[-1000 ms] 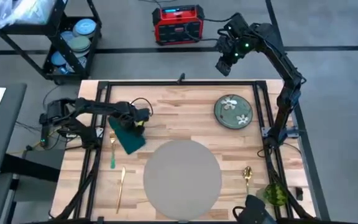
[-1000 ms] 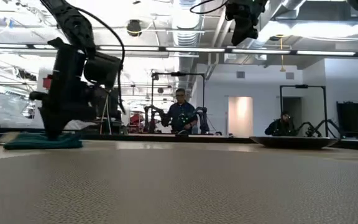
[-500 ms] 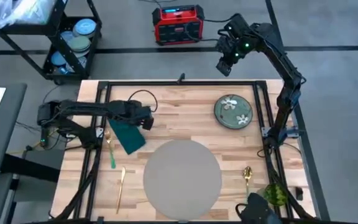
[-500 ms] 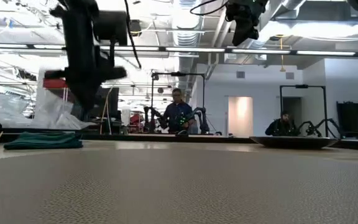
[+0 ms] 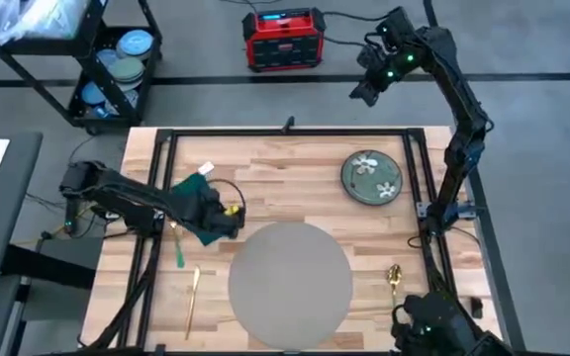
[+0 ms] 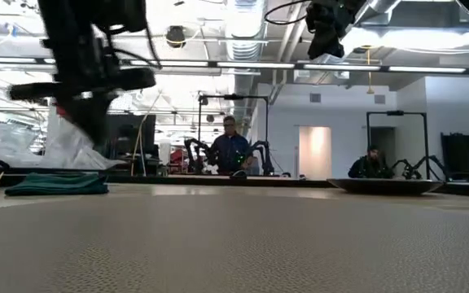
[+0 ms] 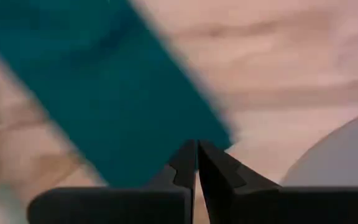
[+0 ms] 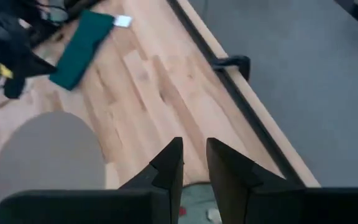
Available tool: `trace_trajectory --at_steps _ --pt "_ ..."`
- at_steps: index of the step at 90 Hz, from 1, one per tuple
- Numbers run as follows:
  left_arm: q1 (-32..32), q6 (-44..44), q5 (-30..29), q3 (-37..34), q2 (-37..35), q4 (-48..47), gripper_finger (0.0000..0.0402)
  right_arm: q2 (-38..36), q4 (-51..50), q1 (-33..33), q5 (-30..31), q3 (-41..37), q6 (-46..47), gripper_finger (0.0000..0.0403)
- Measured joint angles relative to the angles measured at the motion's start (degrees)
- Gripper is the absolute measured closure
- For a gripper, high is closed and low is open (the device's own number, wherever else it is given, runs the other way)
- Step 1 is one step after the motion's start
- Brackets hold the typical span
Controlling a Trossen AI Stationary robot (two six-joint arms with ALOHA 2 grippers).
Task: Set table place
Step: Fold the green napkin
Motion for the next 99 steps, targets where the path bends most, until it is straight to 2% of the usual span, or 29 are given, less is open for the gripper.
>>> trace_trajectory --at_steps 5,17,27,40,48,56,65,76,85,92,99 --pt "-1.5 -5.0 1.7 0.0 0.1 -4.2 0.0402 0.0 -0.1 0.0 0.0 0.0 0.1 0.0340" --pt "-5.8 -27.5 -0.7 -0.1 0.1 -10.1 0.0402 0.0 -0.1 0.0 0.0 0.0 0.1 0.0340" --pt "-5.9 -29.3 0.2 -0.2 0.2 -6.4 0.0402 0.0 -0.1 0.5 -0.2 0.0 0.1 0.0340" --pt "-5.9 -26.6 -5.5 -0.2 1.0 -4.1 0.0402 0.0 0.3 0.7 -0.2 0.0 -0.1 0.0340" --pt "-5.9 -27.3 -3.4 -0.2 0.0 -5.3 0.0402 0.0 2.6 0.9 -0.2 0.0 2.5 0.0340" --pt "-6.1 -35.0 -0.1 -0.2 -2.4 -10.6 0.0402 1.1 6.1 2.2 -0.2 0.1 4.2 0.0340" --pt "-6.8 -37.0 0.2 -0.2 -7.4 -14.8 0.0402 5.3 7.1 5.5 -0.8 0.1 5.6 0.0340" --pt "-8.4 -36.1 -4.0 -0.2 -15.3 -20.4 0.0402 12.9 7.1 11.3 -3.1 -0.1 5.7 0.0340" --pt "-10.0 -36.3 -6.8 0.0 -24.3 -26.0 0.0402 18.0 8.3 15.6 -5.0 -0.1 5.9 0.0340" --pt "-10.6 -35.3 -8.9 0.5 -31.6 -26.7 0.0402 21.3 12.1 18.4 -7.1 -0.1 7.3 0.0340" --pt "-10.7 -31.8 -10.8 0.5 -38.7 -26.4 0.0402 24.0 20.2 21.0 -9.9 -0.1 11.4 0.0340"
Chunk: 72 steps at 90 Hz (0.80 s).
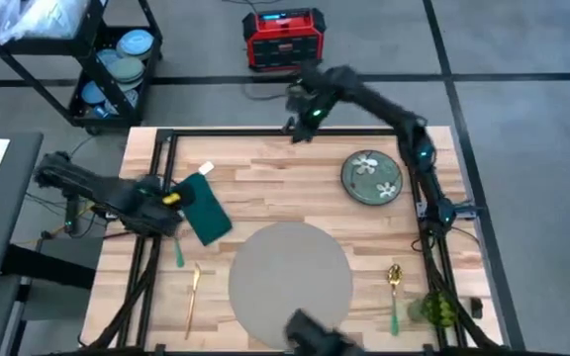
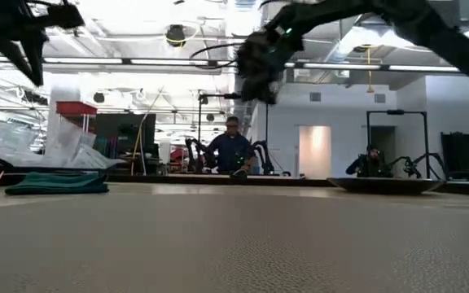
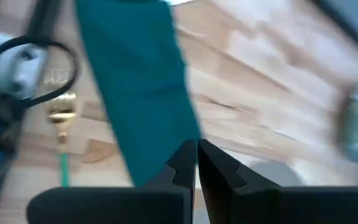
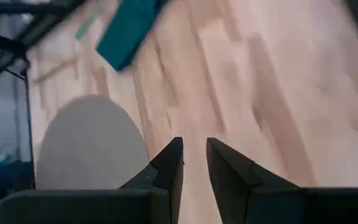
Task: Set table place
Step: Fold the green napkin
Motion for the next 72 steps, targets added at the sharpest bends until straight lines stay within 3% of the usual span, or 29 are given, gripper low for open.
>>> trace_trajectory --at_steps 15,33,48,60,72 --pt "0.0 5.2 -4.1 0.1 -10.8 1.9 0.0402 2.8 19.9 5.3 -11.2 0.0 14.4 0.0340" --pt "0.0 15.5 -8.6 0.1 -15.0 4.2 0.0402 6.1 36.7 11.9 -10.9 0.1 23.1 0.0340" --pt "0.0 21.5 -8.7 0.0 -14.9 4.2 0.0402 9.4 33.1 16.2 -0.2 0.2 24.9 0.0340" --pt "0.0 24.1 -8.6 -0.1 -14.9 4.2 0.0402 12.9 27.8 19.6 0.1 -0.1 24.5 0.0333" --pt "0.0 26.6 -8.6 -0.1 -14.9 4.1 0.0402 14.8 30.2 23.5 2.3 0.1 25.9 0.0307"
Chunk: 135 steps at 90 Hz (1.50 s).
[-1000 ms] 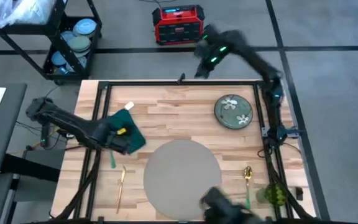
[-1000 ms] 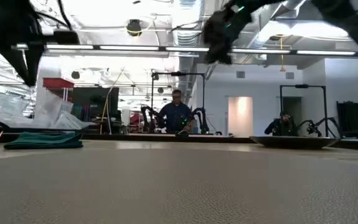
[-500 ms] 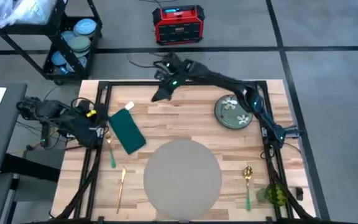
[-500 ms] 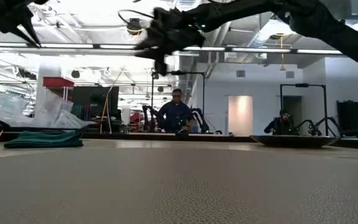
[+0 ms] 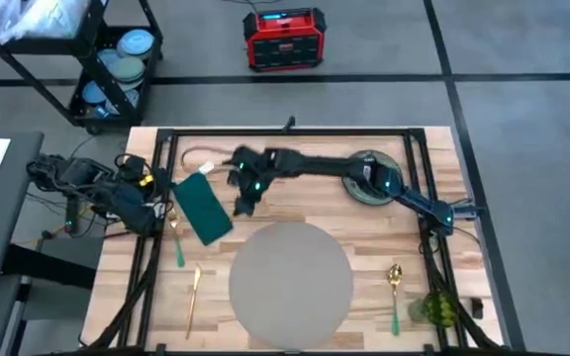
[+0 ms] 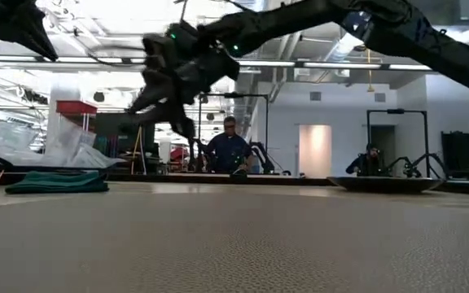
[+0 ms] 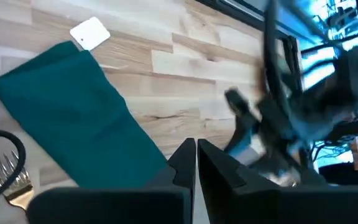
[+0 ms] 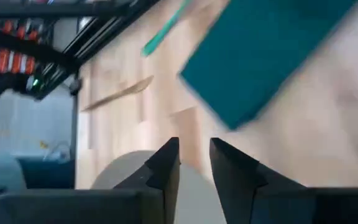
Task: Set table place
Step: Fold the green napkin
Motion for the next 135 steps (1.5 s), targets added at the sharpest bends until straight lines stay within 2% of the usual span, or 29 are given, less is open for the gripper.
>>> trace_trajectory --at_steps 8,20,33,53,77,87,99,115,126,135 --pt "0.0 1.6 0.2 0.0 0.0 0.0 0.0402 0.9 1.7 1.2 2.7 -0.1 2.2 0.0283" --pt "0.0 3.9 0.3 0.0 0.0 0.0 0.0402 2.2 2.8 1.4 12.5 0.0 1.7 0.0246" --pt "0.0 6.2 1.3 0.0 0.0 0.0 0.0402 4.6 6.3 0.5 12.9 0.0 9.4 0.0221" --pt "0.0 9.8 5.5 0.0 0.0 0.0 0.0402 6.7 10.0 1.1 13.8 0.0 13.1 0.0227" --pt "0.0 10.0 5.5 0.0 0.0 0.0 0.0402 9.2 11.2 2.7 13.9 0.3 13.7 0.0234" --pt "0.0 11.2 5.5 0.0 0.0 0.0 0.0402 9.9 11.7 3.5 16.6 0.5 12.1 0.0236" --pt "0.0 11.2 5.5 0.0 0.0 0.0 0.0402 9.9 9.4 3.8 16.9 0.6 12.5 0.0273" --pt "0.0 12.0 5.4 0.0 0.0 0.0 0.0402 10.0 7.0 3.6 16.5 0.5 12.5 0.0386" --pt "0.0 12.5 5.4 0.0 0.0 -0.1 0.0402 10.0 5.2 2.5 14.8 0.5 15.2 0.0400" --pt "0.0 12.6 5.3 0.0 0.0 -0.1 0.0402 8.8 0.0 0.8 14.5 0.4 15.0 0.0402"
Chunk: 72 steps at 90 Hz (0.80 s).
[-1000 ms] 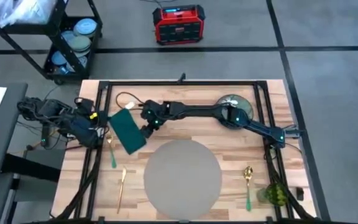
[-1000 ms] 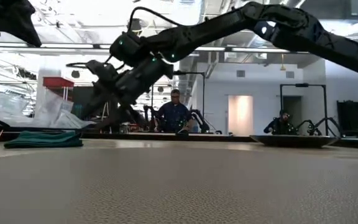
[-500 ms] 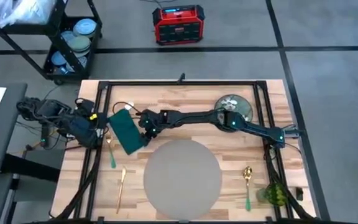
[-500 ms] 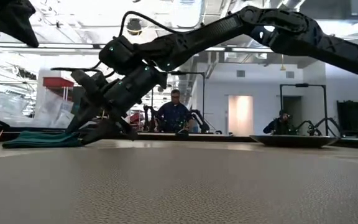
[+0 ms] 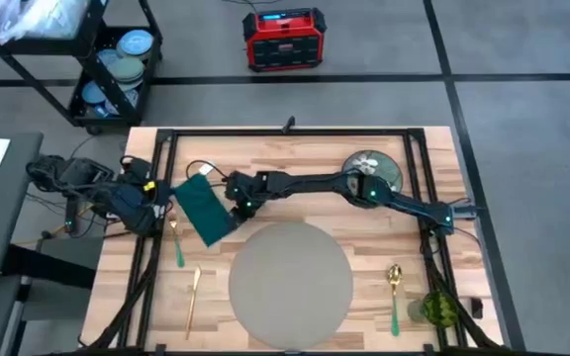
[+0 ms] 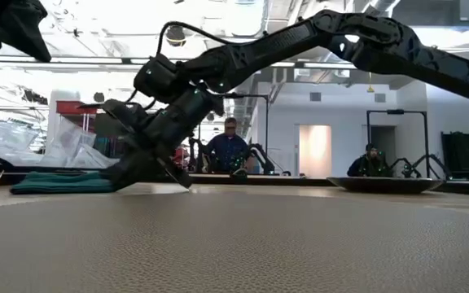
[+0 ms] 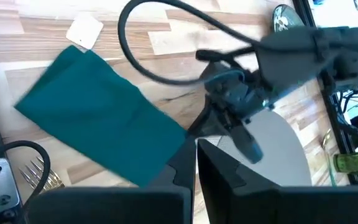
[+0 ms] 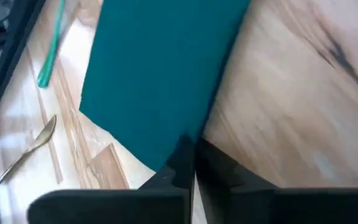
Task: Set table place
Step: Fold the green napkin
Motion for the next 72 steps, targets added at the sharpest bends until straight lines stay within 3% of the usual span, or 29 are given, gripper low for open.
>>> trace_trajectory --at_steps 8,22,36,44,52,61,72 --pt "0.0 0.9 -0.5 0.0 0.0 -0.1 0.0402 -1.6 -4.6 -2.4 1.0 -0.1 -2.3 0.0402" --pt "0.0 -0.1 -3.6 0.0 0.0 0.0 0.0402 -4.4 -12.6 -7.4 9.5 -0.2 -8.7 0.0403" --pt "0.0 -0.6 -5.5 0.0 0.0 0.6 0.0402 -4.9 -14.5 -8.3 1.7 0.5 -9.3 0.0403" --pt "0.0 0.3 -5.4 0.0 0.0 2.4 0.0402 -7.6 -18.0 -7.0 1.0 0.3 -9.2 0.0403" --pt "0.0 4.5 -5.3 0.0 0.4 5.1 0.0402 -12.0 -18.2 -6.0 4.0 0.6 -11.1 0.0403" --pt "0.5 7.1 -5.5 -0.1 1.9 5.7 0.0402 -16.7 -16.6 -5.0 11.7 0.8 -13.8 0.0403" --pt "1.4 7.1 -5.4 -1.1 5.1 5.7 0.0402 -17.6 -17.2 -4.4 16.5 0.7 -16.2 0.0403"
